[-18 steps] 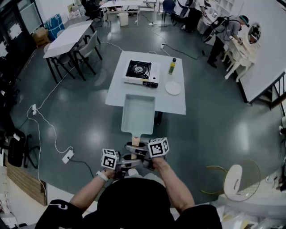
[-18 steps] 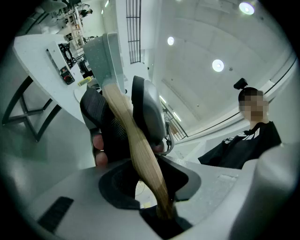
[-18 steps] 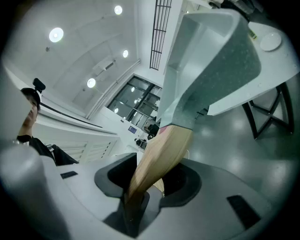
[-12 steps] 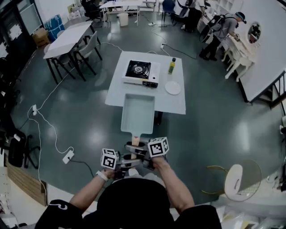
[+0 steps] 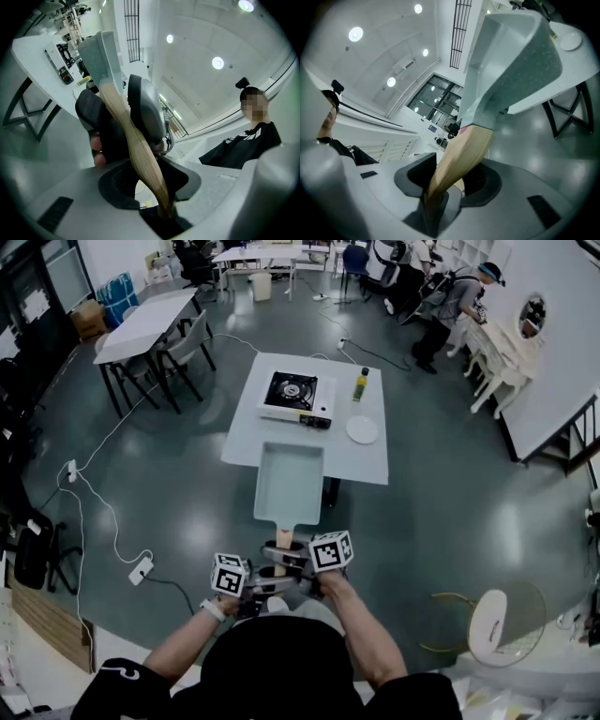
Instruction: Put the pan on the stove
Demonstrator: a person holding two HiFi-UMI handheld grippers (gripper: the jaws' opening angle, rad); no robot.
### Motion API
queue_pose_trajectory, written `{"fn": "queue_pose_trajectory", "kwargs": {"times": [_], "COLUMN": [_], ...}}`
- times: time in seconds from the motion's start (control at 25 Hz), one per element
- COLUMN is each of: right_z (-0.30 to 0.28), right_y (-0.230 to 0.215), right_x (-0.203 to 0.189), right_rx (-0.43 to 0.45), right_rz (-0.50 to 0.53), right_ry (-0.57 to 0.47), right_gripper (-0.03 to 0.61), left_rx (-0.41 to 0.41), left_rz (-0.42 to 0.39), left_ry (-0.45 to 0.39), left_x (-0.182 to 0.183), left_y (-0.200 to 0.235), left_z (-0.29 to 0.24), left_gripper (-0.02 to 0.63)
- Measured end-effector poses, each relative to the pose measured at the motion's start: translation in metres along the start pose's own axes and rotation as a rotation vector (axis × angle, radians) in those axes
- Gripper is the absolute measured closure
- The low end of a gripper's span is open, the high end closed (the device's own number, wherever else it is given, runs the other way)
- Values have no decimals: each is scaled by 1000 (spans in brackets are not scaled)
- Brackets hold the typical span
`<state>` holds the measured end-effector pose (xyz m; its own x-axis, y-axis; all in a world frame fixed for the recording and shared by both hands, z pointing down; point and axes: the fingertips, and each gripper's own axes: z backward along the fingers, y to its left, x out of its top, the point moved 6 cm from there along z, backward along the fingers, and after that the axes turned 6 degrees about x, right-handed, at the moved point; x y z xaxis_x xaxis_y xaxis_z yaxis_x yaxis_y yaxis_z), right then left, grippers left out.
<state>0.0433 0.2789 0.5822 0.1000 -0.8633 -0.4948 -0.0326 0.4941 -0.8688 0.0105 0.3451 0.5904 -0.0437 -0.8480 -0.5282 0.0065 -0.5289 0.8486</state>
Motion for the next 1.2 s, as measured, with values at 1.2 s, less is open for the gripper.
{"fn": "queue_pose_trajectory", "kwargs": {"times": [1.2], "right_z": [-11], "right_y": [8], "right_x": [-1], "right_rx": [23], "right_rz": [14], "right_ry": [-18], "right_gripper": [430], "left_rx": [0], "left_rz": [-38], "left_ry": [36], "left_x": [1], "left_y": [-8], "left_z": [10], "left_gripper": [492]}}
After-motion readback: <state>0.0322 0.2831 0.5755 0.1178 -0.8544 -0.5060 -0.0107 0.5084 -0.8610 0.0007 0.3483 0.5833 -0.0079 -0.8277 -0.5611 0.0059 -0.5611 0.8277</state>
